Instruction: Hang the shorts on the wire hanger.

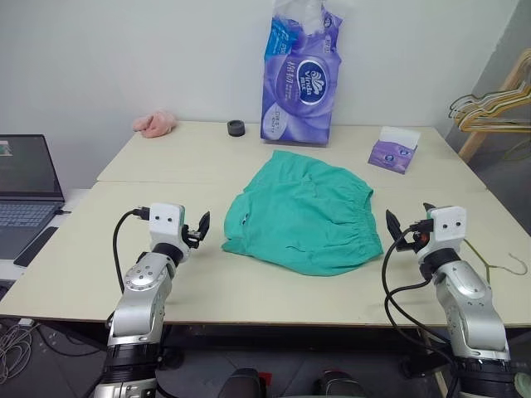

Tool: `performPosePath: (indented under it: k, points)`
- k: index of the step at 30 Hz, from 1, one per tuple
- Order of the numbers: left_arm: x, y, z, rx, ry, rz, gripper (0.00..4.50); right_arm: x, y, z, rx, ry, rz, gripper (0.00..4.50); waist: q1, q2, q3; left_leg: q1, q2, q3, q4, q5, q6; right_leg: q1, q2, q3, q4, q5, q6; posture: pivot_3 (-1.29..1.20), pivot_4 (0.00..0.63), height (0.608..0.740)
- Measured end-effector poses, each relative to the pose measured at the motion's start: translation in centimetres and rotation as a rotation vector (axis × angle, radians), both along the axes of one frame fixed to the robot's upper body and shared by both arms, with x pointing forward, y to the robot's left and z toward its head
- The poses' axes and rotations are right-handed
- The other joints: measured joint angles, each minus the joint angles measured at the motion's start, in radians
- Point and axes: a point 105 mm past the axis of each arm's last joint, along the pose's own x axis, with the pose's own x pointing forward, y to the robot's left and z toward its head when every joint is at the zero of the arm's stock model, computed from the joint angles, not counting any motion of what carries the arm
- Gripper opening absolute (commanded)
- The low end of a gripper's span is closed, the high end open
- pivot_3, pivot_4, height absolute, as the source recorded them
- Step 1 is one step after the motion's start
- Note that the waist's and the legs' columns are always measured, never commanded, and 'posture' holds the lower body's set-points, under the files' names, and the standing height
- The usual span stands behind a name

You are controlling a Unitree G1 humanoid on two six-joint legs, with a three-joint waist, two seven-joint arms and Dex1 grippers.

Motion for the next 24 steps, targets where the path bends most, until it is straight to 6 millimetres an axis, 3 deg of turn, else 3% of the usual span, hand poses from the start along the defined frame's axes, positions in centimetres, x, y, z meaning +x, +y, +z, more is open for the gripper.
performPosePath:
  k: [11, 23, 24]
  points:
    - [-0.2, -0.3, 0.5, 0.009, -0.026, -0.022, 3.33, 0.0, 0.0, -0.1, 0.0, 0.003, 0.001, 4.46, 0.0, 0.0, 0.0, 0.0, 0.0, 0.0, 0.0, 0.0, 0.0, 0.0, 0.0, 0.0, 0.0, 0.0, 0.0, 0.14, 0.0, 0.74]
    - [-0.4, -1.3, 1.6, -0.099, -0.07, -0.102, 3.33, 0.0, 0.1, -0.1, 0.025, 0.006, 0.021, 4.46, -0.001, 0.0, 0.0, 0.0, 0.0, 0.0, 0.0, 0.0, 0.0, 0.0, 0.0, 0.0, 0.0, 0.0, 0.0, 0.11, 0.0, 0.74]
    - [-0.5, -1.3, 1.6, -0.1, -0.071, -0.107, 3.5, -0.1, 0.1, 0.0, 0.031, 0.006, 0.023, 4.49, -0.001, 0.0, 0.0, 0.0, 0.0, 0.0, 0.0, 0.0, 0.0, 0.0, 0.0, 0.0, 0.0, 0.0, 0.0, 0.11, 0.0, 0.74]
